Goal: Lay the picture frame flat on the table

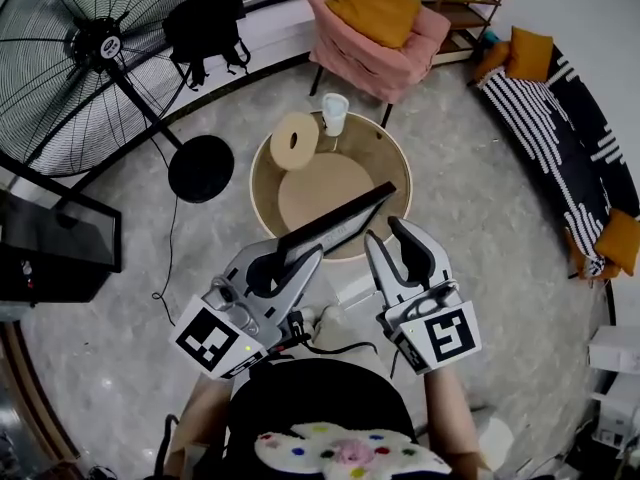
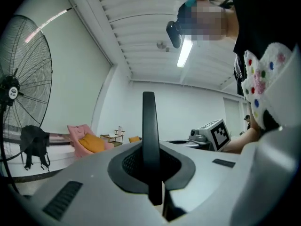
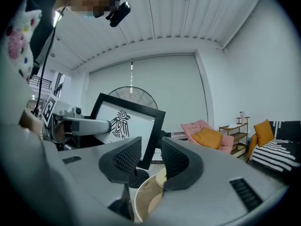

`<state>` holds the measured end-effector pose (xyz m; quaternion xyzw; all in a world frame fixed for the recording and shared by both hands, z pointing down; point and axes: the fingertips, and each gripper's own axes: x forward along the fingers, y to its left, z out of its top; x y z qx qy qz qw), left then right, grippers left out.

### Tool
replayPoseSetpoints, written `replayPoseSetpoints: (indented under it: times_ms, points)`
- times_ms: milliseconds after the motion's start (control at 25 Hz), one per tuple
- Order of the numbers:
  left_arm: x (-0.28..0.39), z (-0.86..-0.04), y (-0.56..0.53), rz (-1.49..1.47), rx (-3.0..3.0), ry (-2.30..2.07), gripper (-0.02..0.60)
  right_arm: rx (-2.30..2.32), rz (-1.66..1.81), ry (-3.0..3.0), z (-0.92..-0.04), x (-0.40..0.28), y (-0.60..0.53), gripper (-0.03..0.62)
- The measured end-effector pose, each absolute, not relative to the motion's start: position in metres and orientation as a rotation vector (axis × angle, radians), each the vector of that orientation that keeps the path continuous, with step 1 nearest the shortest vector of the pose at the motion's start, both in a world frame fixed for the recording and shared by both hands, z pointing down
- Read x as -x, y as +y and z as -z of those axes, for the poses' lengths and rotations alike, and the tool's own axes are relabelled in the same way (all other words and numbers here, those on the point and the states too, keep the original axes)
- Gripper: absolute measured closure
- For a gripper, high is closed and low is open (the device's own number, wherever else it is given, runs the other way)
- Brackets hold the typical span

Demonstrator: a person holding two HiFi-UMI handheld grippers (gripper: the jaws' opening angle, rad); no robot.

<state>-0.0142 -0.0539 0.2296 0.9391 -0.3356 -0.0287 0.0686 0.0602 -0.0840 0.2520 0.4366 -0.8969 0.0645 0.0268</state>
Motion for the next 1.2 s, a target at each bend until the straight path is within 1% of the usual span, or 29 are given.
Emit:
replayPoseSetpoints:
  times_ms: [520, 640, 760, 1200]
  points:
    - [0.008, -0.232, -0.05, 0.196, -2.78, -0.832, 0.557, -1.276, -0.379, -2.83, -0.266, -0.071, -0.082, 0.465]
    - [0.009, -0.233, -0.05, 0.197, -2.775, -0.824, 0.557, -1.271, -0.399, -2.837, -0.267, -0.071, -0.081, 0.493]
    - [0.009, -0.234, -0.05, 0.209, -2.76, -0.825, 0.557, -1.278, -0.411, -2.838, -0.267, -0.073, -0.081, 0.503]
    - [0.01, -0.242, -0.056, 0.143, -2.739, -0.956, 0.549, -1.45, -0.43, -2.755, -0.268, -0.076, -0.084, 0.51]
